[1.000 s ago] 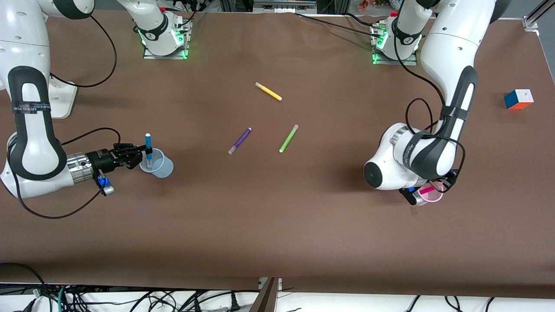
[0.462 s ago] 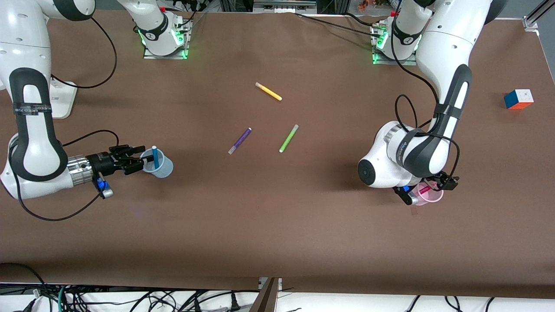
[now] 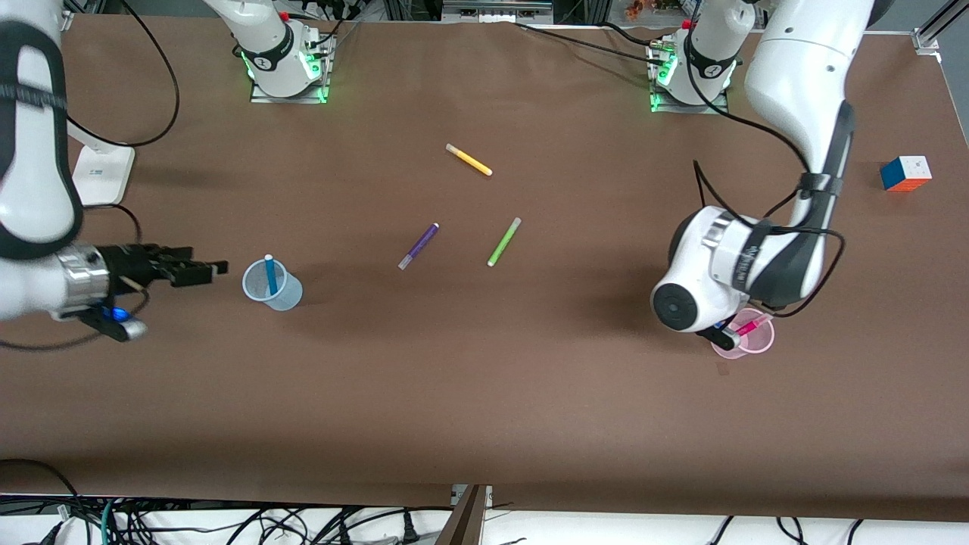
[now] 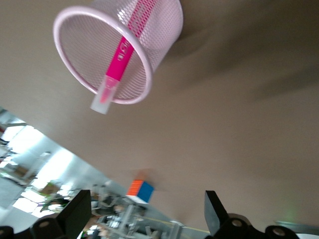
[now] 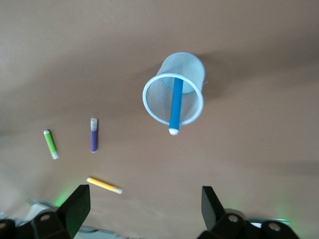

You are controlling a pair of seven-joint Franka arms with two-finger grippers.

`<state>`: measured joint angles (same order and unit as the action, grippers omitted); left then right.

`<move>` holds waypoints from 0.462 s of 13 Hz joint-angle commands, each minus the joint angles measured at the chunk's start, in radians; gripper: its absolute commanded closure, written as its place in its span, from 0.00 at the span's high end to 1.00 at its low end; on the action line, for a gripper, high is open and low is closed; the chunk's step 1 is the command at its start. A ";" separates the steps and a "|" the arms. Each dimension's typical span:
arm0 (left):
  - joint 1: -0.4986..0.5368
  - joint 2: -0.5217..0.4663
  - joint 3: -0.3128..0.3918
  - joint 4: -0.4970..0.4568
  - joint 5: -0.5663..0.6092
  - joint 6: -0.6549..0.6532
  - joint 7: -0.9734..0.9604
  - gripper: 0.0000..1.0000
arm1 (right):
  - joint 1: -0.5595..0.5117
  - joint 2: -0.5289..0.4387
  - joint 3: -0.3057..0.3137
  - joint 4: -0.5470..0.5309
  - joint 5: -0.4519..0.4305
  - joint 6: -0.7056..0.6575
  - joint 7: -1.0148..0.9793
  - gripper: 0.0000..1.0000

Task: Place pink and blue markers in matching cups
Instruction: 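Open both grippers and lift them away from the cups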

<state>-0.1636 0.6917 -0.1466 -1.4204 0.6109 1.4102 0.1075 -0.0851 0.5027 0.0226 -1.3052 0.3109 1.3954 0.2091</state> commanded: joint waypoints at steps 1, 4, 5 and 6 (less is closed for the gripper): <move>0.068 -0.055 -0.005 0.029 -0.159 -0.008 -0.035 1.00 | 0.053 -0.154 0.002 -0.029 -0.163 -0.016 0.007 0.99; 0.163 -0.136 -0.007 0.040 -0.350 0.001 -0.037 1.00 | 0.131 -0.255 0.002 -0.034 -0.321 -0.025 0.007 0.99; 0.191 -0.176 -0.007 0.040 -0.394 0.001 -0.037 1.00 | 0.139 -0.257 0.002 -0.032 -0.335 -0.024 0.009 0.99; 0.219 -0.220 -0.008 0.040 -0.433 0.001 -0.037 1.00 | 0.148 -0.257 0.002 -0.031 -0.363 -0.024 0.006 0.99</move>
<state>0.0099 0.5611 -0.1440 -1.3621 0.2523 1.4114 0.0787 0.0518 0.2536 0.0259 -1.3115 -0.0024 1.3660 0.2146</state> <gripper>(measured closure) 0.000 0.009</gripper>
